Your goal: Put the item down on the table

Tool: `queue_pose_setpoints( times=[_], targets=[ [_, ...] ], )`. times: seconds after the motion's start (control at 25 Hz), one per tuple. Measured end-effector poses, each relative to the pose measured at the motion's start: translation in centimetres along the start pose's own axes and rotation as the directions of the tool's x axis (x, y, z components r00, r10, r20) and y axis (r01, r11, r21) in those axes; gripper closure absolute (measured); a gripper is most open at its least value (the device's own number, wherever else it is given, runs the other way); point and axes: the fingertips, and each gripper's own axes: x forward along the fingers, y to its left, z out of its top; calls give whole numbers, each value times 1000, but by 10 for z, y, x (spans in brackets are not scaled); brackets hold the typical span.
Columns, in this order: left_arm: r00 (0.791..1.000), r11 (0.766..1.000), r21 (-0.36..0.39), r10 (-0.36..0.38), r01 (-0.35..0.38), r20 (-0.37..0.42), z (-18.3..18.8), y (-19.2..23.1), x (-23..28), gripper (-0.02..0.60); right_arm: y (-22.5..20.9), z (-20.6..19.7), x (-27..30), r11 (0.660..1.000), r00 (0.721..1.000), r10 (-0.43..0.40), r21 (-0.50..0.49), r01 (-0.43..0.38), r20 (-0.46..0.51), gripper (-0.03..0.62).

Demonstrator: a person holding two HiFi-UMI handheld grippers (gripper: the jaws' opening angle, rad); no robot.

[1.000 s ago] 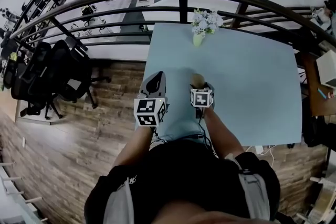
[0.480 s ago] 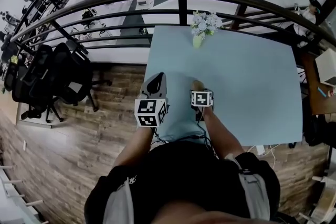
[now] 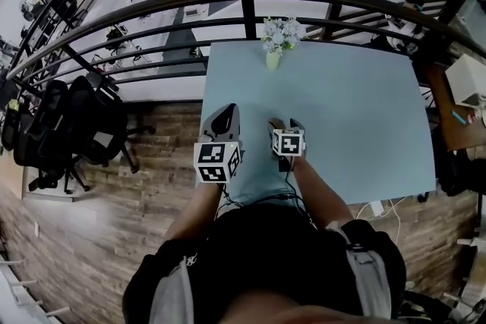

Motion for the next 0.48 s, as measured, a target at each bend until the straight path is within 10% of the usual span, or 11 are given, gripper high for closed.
queue_pose_setpoints(
  times=[0.48],
  targets=[
    [996, 997, 6, -79, 79, 28, 10, -26, 17, 568, -9, 134, -117, 999, 879, -32, 45, 12, 476, 591]
  ],
)
